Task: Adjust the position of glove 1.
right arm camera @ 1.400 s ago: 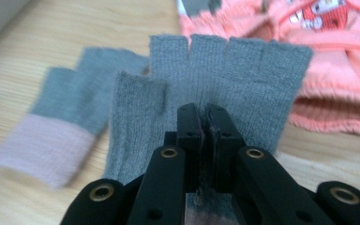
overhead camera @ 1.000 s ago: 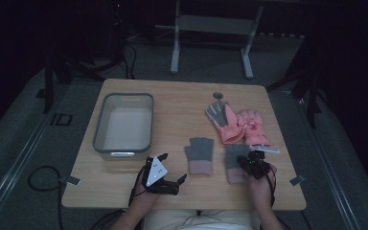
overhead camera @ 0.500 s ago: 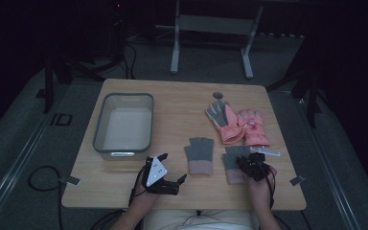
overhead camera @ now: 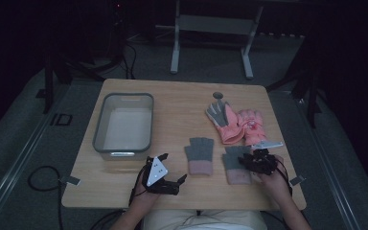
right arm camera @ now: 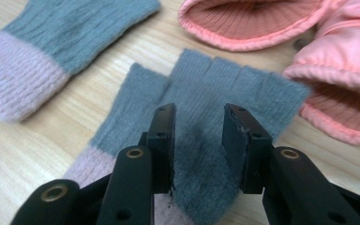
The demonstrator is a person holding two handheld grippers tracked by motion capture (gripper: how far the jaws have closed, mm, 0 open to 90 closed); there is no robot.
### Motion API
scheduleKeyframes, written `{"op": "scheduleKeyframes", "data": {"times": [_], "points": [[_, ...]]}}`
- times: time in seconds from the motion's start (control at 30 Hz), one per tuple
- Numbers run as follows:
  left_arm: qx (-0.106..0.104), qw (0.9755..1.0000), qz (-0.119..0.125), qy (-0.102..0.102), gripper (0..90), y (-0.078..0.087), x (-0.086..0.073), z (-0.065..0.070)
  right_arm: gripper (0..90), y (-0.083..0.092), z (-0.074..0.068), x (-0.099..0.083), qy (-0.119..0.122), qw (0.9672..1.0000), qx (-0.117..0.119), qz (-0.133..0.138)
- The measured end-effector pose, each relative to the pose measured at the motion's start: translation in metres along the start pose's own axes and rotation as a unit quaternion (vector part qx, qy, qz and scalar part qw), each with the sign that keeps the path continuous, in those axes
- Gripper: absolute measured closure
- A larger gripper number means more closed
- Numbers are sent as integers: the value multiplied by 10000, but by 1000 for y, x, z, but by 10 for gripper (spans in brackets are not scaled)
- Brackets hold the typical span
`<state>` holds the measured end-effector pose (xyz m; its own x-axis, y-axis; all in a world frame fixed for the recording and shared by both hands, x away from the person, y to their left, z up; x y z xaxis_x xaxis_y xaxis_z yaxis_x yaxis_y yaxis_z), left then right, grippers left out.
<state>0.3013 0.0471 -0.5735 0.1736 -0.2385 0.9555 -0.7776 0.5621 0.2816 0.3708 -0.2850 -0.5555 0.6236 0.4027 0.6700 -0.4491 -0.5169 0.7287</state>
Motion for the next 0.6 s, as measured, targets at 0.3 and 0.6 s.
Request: {"op": "scheduleKeyframes", "data": {"times": [0.3, 0.6], "points": [[26, 10000, 7, 16, 13, 0, 0, 0, 618, -13, -2, -11, 29, 9999, -97, -67], [21, 10000, 6, 9, 13, 0, 0, 0, 820, -17, -9, -11, 16, 9991, -423, -37]]}}
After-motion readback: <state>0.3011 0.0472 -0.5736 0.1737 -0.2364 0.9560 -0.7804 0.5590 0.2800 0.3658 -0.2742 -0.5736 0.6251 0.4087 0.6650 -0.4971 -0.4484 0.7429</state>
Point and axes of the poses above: each handheld gripper's, and its own axes: y roughly backward along the jaws, x roughly out of its top, z roughly to its right, the point moved 4 cm from there along -y, roughly forward along the jaws, and after that the axes turned 8 degrees about x, right-handed, at the moved point
